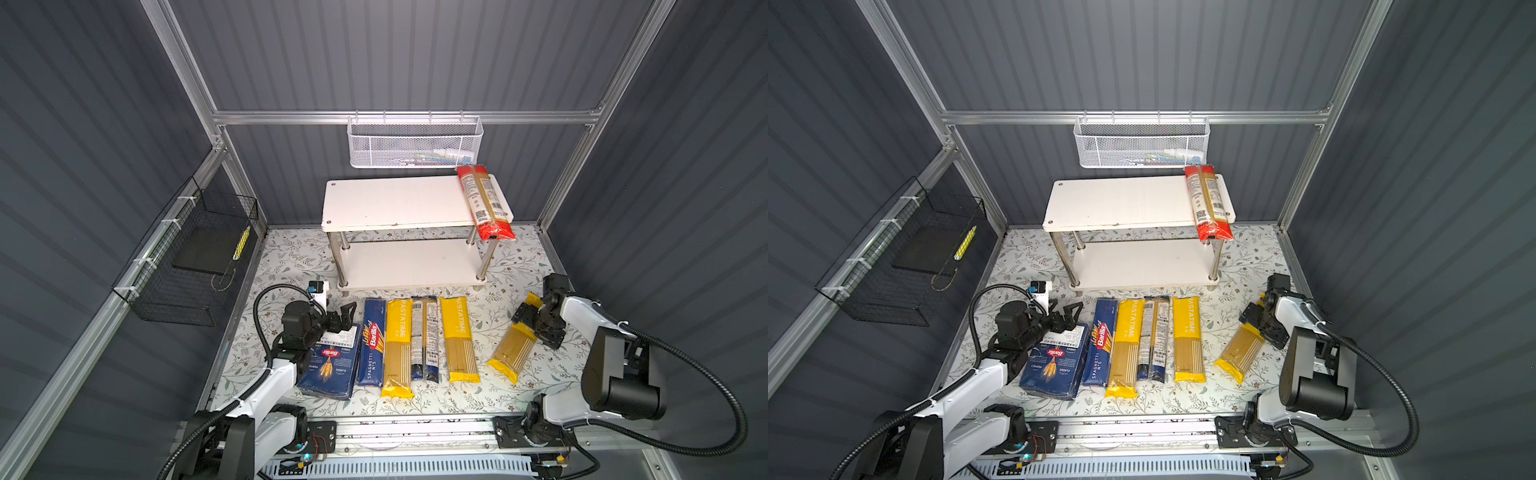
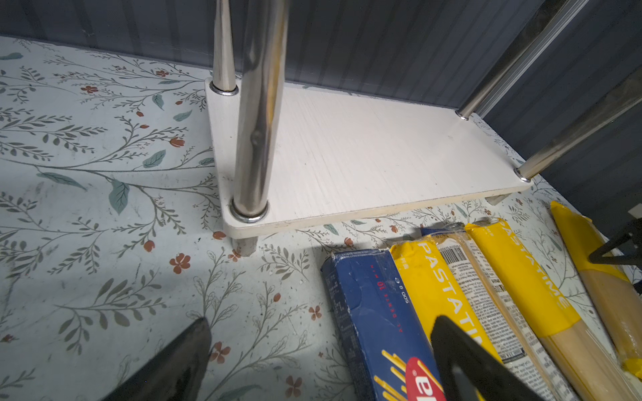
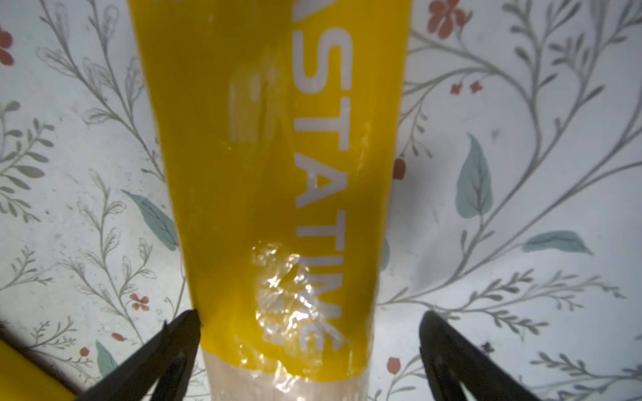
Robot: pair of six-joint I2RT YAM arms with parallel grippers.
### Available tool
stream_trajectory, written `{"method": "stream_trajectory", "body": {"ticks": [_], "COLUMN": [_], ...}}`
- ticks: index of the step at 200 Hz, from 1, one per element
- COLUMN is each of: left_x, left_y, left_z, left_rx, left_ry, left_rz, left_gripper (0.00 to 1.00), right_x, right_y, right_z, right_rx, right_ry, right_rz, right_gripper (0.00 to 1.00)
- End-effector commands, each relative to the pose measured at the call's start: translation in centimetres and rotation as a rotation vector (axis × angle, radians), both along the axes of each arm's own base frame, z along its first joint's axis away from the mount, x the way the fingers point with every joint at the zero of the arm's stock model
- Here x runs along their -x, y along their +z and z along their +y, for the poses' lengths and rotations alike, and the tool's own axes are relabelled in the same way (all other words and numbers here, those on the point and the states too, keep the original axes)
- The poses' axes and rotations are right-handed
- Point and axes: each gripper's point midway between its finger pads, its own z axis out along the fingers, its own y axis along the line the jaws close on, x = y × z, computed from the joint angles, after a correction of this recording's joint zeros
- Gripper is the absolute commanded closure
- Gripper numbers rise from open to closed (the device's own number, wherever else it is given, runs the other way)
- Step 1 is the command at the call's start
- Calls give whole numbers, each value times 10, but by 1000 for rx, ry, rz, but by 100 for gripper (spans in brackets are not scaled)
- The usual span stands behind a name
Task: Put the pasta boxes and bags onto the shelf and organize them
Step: 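Close the right gripper on the yellow PASTATIME bag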
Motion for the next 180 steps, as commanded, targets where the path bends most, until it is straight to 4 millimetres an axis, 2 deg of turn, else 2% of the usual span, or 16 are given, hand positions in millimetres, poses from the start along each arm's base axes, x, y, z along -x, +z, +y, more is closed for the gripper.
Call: {"method": "stream_trajectory", "body": {"ticks": [1,33,65,138,180], "left_x": [1,1,2,3,3], "left_y": [8,7,8,11,10], "left_z": [-2,-3,-2,-1,-1], "left_rx": [10,11,13,11,12], "left_ry": [-8,-11,-6,-4,-2], "left_rz": [-27,-25,-30,-40,-41], "left_gripper": [0,1,0,0,0], "right_x": [-2,6,14,8,14], "right_y": [9,5,-7,-18,-26], "right_z": [2,8,16,20,23], "right_rx": [7,37,17,45,57], "right_ry": [14,47,48,68,97], "right_rz": [9,70,106,149,199], "right_gripper": [1,1,1,1,1]}}
